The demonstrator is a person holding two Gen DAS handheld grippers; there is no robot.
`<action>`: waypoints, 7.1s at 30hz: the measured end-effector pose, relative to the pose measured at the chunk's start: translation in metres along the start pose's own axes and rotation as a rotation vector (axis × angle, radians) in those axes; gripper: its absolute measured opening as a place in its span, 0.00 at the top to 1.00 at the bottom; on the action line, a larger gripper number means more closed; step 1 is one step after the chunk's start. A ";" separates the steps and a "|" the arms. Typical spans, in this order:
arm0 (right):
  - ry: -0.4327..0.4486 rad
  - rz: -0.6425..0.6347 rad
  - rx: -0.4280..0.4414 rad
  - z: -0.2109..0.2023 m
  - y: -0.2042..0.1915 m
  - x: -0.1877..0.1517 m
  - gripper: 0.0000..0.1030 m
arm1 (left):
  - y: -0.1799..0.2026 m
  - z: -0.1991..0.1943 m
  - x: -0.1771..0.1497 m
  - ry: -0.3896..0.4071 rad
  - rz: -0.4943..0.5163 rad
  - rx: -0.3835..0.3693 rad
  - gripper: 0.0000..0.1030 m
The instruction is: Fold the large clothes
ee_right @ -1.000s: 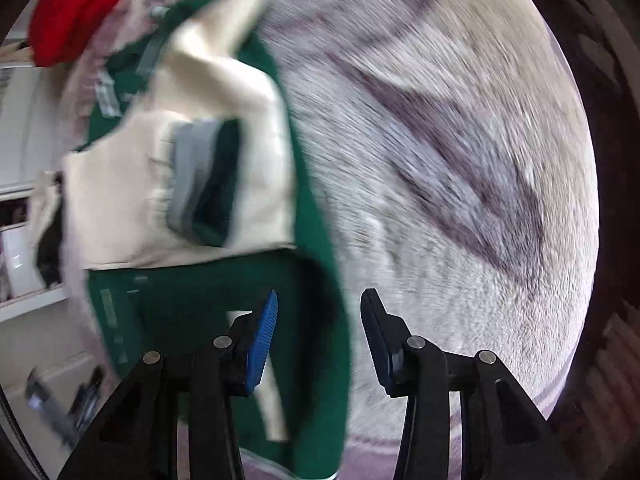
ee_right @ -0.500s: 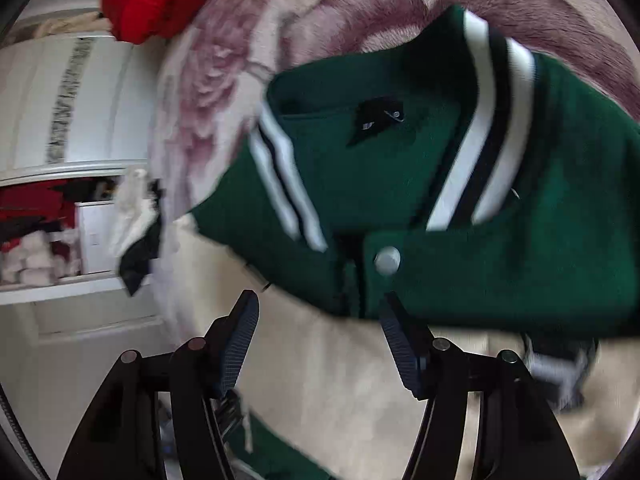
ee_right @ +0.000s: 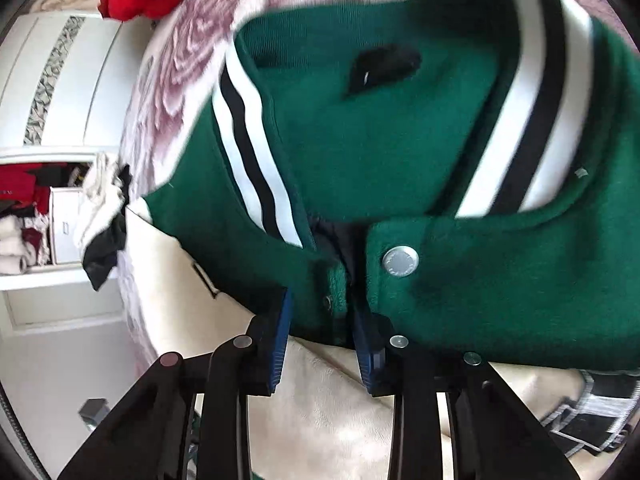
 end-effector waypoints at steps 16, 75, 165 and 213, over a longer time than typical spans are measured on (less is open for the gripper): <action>0.230 -0.111 -0.261 -0.001 -0.031 0.016 0.95 | -0.007 -0.018 -0.041 -0.013 0.034 -0.016 0.00; 0.053 0.398 -0.480 -0.296 0.407 -0.361 0.34 | 0.320 -0.175 -0.387 0.279 0.932 0.142 0.00; -0.080 -0.012 -0.004 0.076 -0.222 -0.090 0.42 | -0.228 0.025 -0.155 -0.142 -0.101 -0.703 0.43; -0.137 0.410 -0.137 -0.016 0.053 -0.493 0.49 | -0.253 0.058 -0.171 -0.197 0.219 -0.944 0.58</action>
Point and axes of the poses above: each gripper's, at about its wrist camera, not at the fingertips, and z roughly the way its jaws point, y to its right, x to its top, the point moved 3 cm from there along z, roughly the way its jaws point, and after that the axes turned 10 degrees about z, right-handed, at the moved point
